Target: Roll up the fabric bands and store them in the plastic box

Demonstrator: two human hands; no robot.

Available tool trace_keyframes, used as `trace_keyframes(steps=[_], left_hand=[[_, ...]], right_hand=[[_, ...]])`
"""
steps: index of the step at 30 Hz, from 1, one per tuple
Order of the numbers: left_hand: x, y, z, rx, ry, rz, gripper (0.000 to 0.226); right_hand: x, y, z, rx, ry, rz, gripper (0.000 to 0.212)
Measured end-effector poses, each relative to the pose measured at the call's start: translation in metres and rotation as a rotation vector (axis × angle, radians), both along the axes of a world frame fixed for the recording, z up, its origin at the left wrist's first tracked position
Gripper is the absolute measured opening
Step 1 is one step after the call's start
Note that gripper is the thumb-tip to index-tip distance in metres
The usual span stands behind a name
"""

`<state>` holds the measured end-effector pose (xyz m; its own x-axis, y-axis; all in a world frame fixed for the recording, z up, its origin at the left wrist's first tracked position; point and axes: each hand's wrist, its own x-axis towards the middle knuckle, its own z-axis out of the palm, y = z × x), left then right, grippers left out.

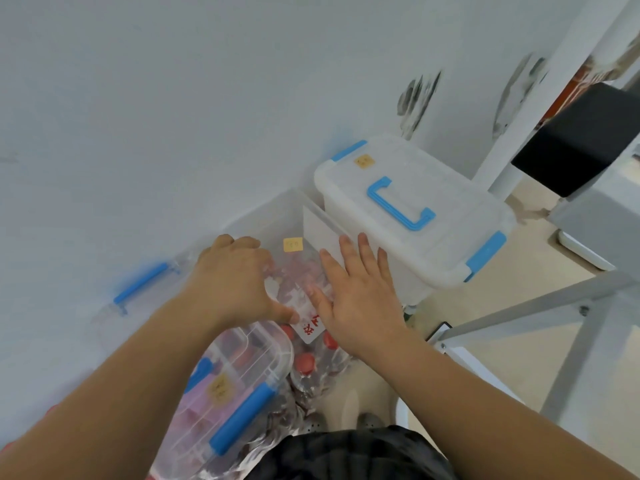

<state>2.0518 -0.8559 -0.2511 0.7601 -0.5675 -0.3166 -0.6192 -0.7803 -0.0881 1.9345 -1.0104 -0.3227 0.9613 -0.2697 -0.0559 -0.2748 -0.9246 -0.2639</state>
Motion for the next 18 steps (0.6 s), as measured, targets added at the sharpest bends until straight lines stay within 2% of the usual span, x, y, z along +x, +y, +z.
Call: trace_keyframes(steps=[3, 6, 8, 18], left_hand=[[0.002, -0.001, -0.003, -0.029, 0.018, 0.02, 0.127], [0.004, -0.002, -0.007, -0.068, 0.139, 0.099, 0.147], [0.007, -0.003, -0.008, -0.055, 0.153, 0.11, 0.153], [0.007, -0.001, -0.006, -0.089, 0.157, 0.084, 0.153]], right_hand=[[0.0, -0.002, -0.003, -0.011, 0.021, 0.023, 0.079], [0.0, -0.004, -0.004, -0.02, 0.027, 0.025, 0.077], [0.001, -0.005, -0.004, -0.027, 0.034, 0.029, 0.077], [0.004, -0.006, 0.013, 0.015, 0.089, 0.035, 0.074]])
